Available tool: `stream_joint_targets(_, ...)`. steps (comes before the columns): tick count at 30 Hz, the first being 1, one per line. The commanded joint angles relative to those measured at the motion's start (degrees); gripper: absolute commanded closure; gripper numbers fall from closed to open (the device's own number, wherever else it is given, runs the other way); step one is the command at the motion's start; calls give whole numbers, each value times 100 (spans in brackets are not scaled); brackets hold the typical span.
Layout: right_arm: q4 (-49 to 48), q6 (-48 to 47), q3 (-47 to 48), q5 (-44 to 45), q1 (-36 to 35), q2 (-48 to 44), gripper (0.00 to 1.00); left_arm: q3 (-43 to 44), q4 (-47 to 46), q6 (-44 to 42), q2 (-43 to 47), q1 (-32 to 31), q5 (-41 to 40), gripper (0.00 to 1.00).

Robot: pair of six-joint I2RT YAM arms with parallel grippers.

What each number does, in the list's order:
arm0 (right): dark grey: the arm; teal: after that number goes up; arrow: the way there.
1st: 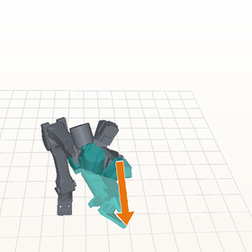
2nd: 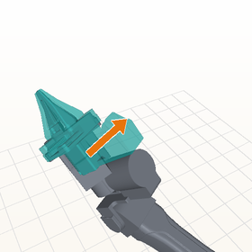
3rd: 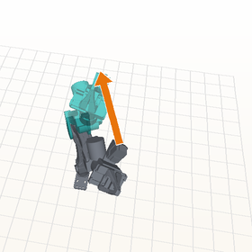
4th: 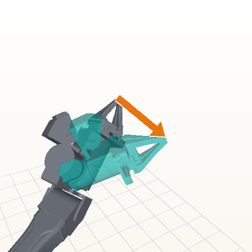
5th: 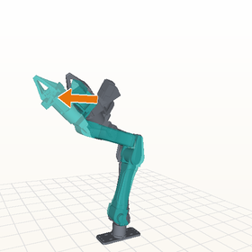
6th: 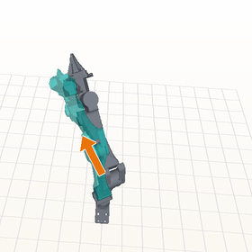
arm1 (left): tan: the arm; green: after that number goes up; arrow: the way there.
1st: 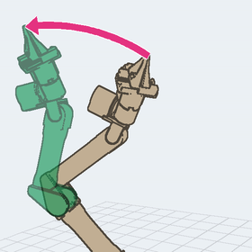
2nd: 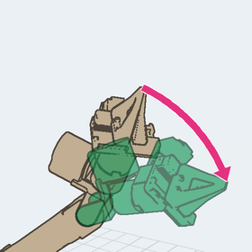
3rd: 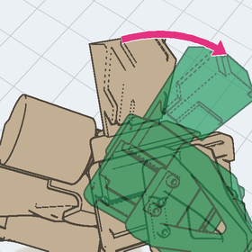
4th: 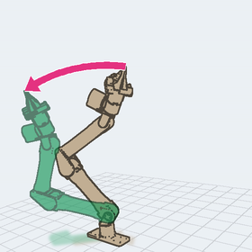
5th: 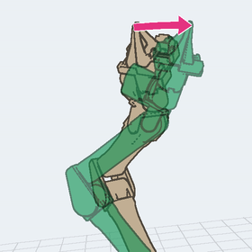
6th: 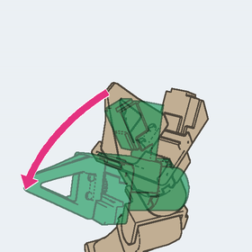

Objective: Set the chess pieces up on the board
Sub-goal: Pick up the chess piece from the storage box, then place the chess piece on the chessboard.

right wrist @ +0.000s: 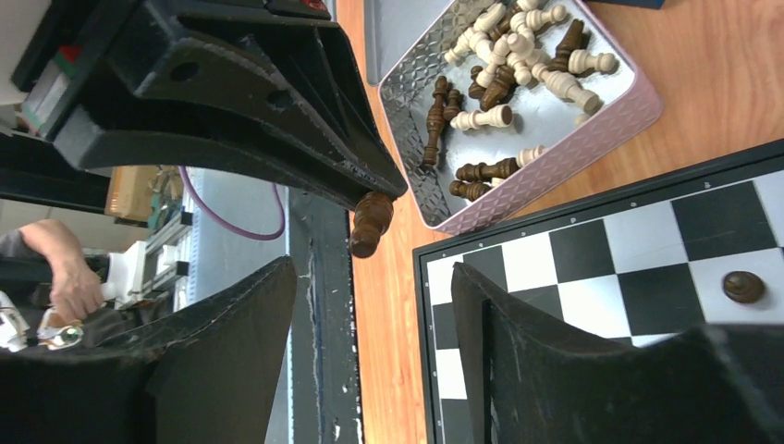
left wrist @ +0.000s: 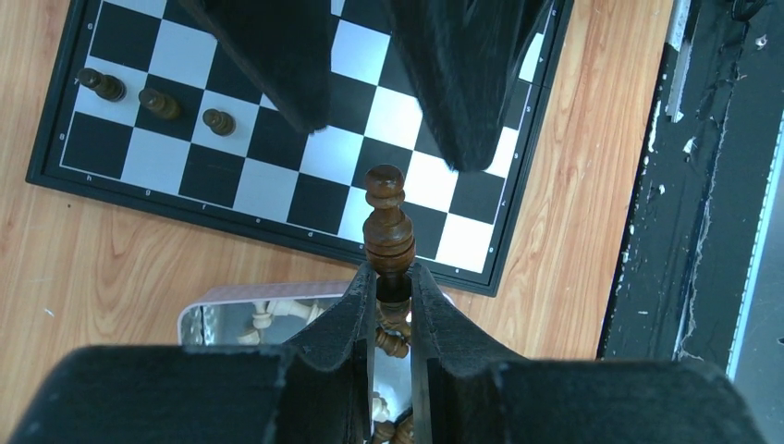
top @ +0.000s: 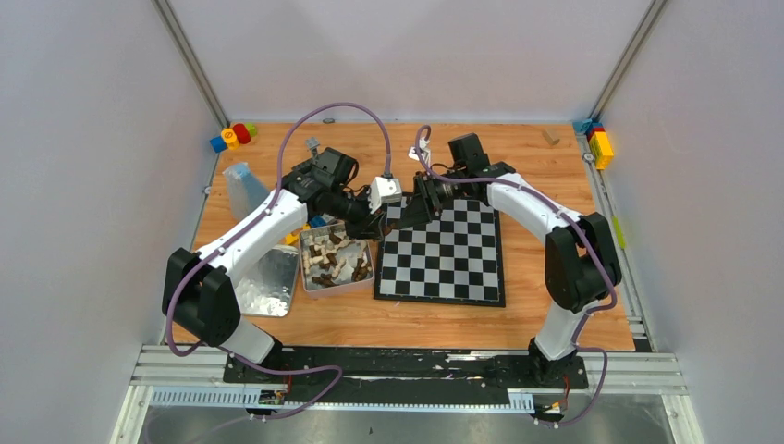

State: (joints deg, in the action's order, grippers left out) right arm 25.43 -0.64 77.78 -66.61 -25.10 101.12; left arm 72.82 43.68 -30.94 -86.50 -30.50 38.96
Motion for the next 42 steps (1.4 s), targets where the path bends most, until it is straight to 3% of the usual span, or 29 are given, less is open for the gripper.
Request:
stream_joint_targets(1, -288, 235, 302, -289, -119, 190, 38, 127, -219, 75, -15, -68, 205, 87)
stream_joint_targets(10, -317, 327, 413, -234, -283, 344, 50, 54, -277, 122, -21, -94, 168, 87)
stream_joint_targets(20, -295, 328, 427, -181, -294, 376, 82, 6, -309, 140, -34, -96, 85, 86)
stream_joint_targets(29, 53, 95, 439, 1235, 110, 43, 95, -317, -134, 4, 98, -2, -466, 84)
stream_joint_targets(37, 228, -504, 391, 3098, 30, 68, 98, -717, -170, 221, 251, 825, -446, 82)
stream_joint_targets(42, 287, -767, 510, 3797, -231, 267, 98, -715, -193, 297, 357, 1025, -439, 81)
